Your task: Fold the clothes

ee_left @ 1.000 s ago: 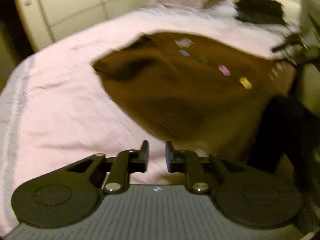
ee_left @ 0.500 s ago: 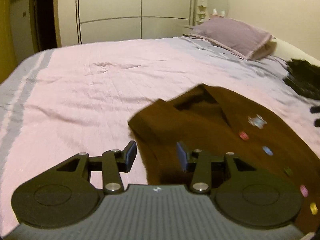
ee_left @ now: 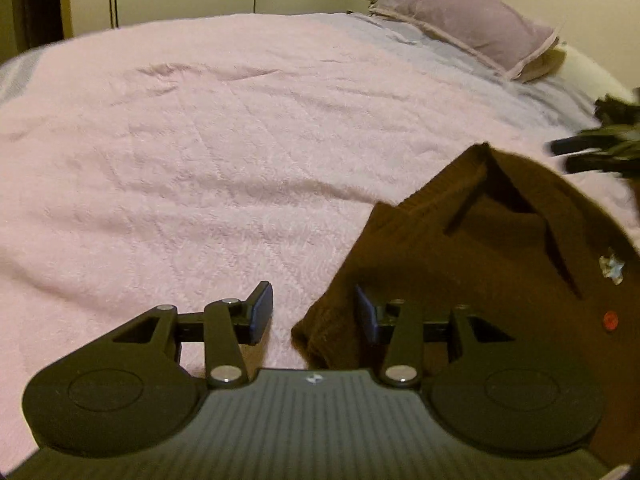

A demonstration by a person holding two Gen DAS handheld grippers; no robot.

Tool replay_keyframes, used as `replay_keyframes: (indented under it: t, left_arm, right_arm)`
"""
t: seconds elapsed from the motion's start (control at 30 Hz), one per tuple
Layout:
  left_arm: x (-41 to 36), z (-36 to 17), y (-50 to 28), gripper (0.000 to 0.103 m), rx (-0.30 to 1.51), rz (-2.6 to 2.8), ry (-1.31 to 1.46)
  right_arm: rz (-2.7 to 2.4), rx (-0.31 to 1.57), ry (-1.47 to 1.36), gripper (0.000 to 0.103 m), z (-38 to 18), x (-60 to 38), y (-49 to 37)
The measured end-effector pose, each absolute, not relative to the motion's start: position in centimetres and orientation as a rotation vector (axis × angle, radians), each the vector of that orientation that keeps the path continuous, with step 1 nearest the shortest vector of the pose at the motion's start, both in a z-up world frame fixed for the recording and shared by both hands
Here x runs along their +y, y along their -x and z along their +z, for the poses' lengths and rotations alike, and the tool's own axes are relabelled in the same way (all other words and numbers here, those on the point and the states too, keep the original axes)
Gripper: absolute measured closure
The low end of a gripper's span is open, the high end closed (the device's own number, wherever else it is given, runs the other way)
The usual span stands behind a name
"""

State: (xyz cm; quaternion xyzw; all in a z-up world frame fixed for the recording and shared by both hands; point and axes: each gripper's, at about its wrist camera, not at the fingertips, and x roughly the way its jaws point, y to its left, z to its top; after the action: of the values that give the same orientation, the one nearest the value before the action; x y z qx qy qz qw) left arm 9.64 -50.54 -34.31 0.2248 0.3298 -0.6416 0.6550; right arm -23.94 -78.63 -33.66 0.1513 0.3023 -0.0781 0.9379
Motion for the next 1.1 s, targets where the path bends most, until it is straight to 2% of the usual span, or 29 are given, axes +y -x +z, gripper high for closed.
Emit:
replay_keyframes:
  t: [0.23, 0.43, 0.5, 0.57, 0.6, 0.87, 0.97, 1.0, 1.03, 1.07, 1.1]
  left_arm:
    - [-50.2, -33.9, -12.8, 0.063, 0.797, -1.488, -0.354]
    - [-52.0, -35.3, -10.9, 0.063, 0.856, -1.543, -0.473]
    - [-52.2, -35.2, -10.2, 0.070, 0.859, -1.568, -0.481]
    - [-52.0, -34.6, -9.3, 0.089, 0.839, -1.610, -0.515]
    - [-51.9, -34.3, -8.8, 0.093, 0.823, -1.630, -0.532]
    - [-53.1, -27.1, -8.9, 0.096, 0.441, -1.495, -0.514]
    - [-55.7, -27.3, -9.2, 0.091, 0.397, -1.384, -0.513]
    - [-56.2, -28.0, -9.3, 0.086, 0.407, -1.352, -0.525]
    - [-56.7, -28.6, -9.3, 0.085, 0.418, -1.320, -0.537]
    - [-57.1, -29.3, -9.3, 0.085, 0.430, -1.293, -0.545]
    - [-56.9, -29.7, -9.4, 0.084, 0.448, -1.287, -0.537]
  right_arm:
    - [-0.093, 0.608, -0.486, 0.040, -37.2, -83.3, 22.5]
    - [-0.048, 0.678, -0.471, 0.042, -39.0, -83.2, 22.6]
    - [-0.041, 0.679, -0.476, 0.087, -39.0, -83.0, 22.6]
    - [-0.049, 0.685, -0.451, 0.093, -38.4, -82.4, 22.7]
    - [-0.055, 0.682, -0.430, 0.095, -37.9, -82.0, 22.8]
    - [-0.239, 0.556, -0.127, 0.096, -29.7, -81.3, 21.4]
    - [-0.321, 0.550, -0.023, 0.094, -29.9, -81.5, 18.6]
    - [-0.341, 0.562, -0.015, 0.087, -30.6, -81.8, 17.6]
    - [-0.363, 0.583, -0.011, 0.080, -31.5, -81.9, 16.6]
    - [-0.389, 0.604, -0.006, 0.064, -32.4, -82.0, 15.8]
    - [-0.406, 0.610, -0.009, 0.060, -33.0, -81.9, 15.6]
